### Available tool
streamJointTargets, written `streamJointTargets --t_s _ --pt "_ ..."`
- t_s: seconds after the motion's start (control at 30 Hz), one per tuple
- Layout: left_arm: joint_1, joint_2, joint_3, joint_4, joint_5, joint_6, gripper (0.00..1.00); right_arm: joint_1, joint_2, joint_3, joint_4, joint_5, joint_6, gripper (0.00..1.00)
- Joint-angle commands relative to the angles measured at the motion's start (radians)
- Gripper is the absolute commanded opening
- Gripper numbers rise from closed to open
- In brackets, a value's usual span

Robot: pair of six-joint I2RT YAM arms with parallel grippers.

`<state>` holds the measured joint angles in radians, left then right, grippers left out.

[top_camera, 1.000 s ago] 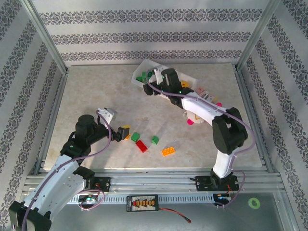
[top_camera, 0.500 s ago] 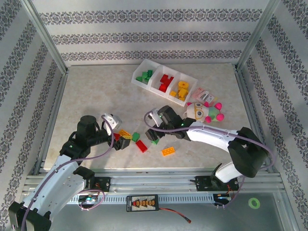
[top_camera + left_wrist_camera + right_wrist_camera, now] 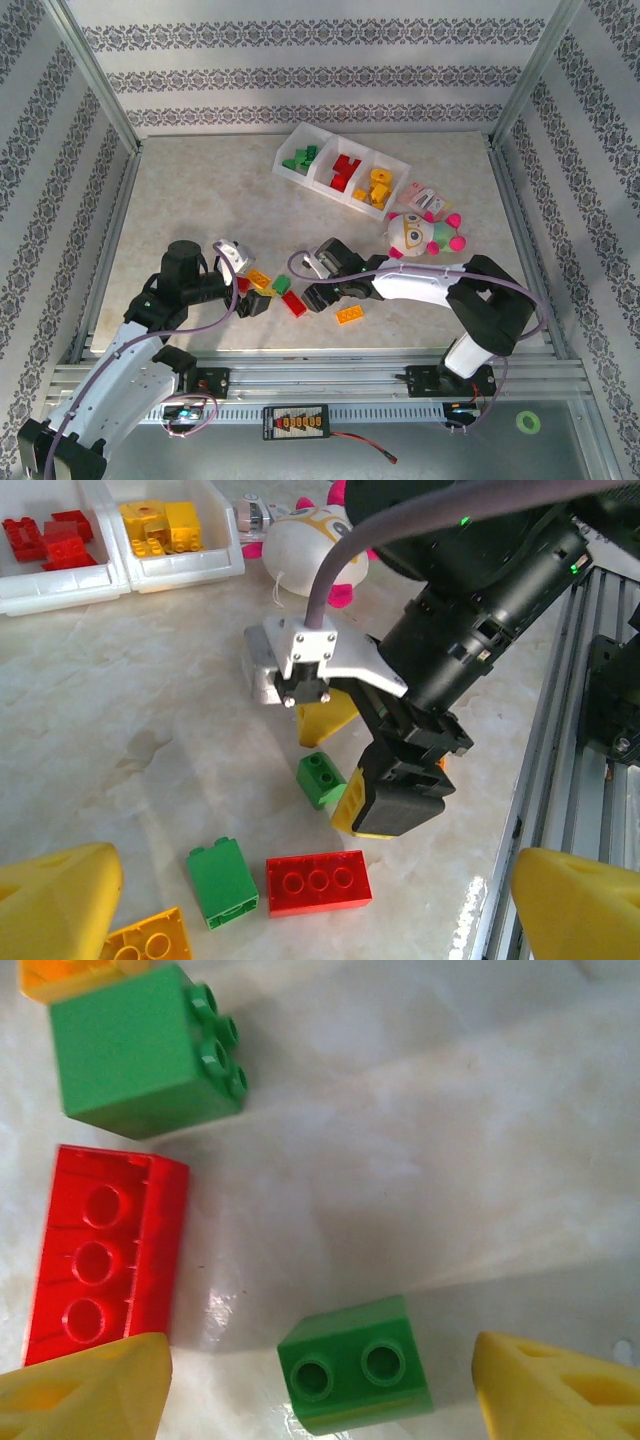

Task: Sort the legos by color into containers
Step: Pick up the lego from the bottom-center of the table.

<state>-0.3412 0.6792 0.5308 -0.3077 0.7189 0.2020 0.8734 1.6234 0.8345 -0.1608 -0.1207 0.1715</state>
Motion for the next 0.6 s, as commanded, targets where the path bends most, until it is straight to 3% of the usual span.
streamJointTargets --t_s 0.0,0.33,0.57 --pt "-0.013 -0.017 0.025 -0.012 0.037 -0.003 0.99 0.007 0.026 -0.014 0.018 0.016 0.021 0.73" --pt "-0.013 -0.017 0.021 -0.01 0.052 0.002 0.99 0.004 0.013 -0.017 0.009 0.086 0.065 0.4" --pt "-0.014 -0.017 0.015 0.009 0.042 -0.006 0.99 -0.029 -0.045 0.013 0.01 0.092 0.085 0.36"
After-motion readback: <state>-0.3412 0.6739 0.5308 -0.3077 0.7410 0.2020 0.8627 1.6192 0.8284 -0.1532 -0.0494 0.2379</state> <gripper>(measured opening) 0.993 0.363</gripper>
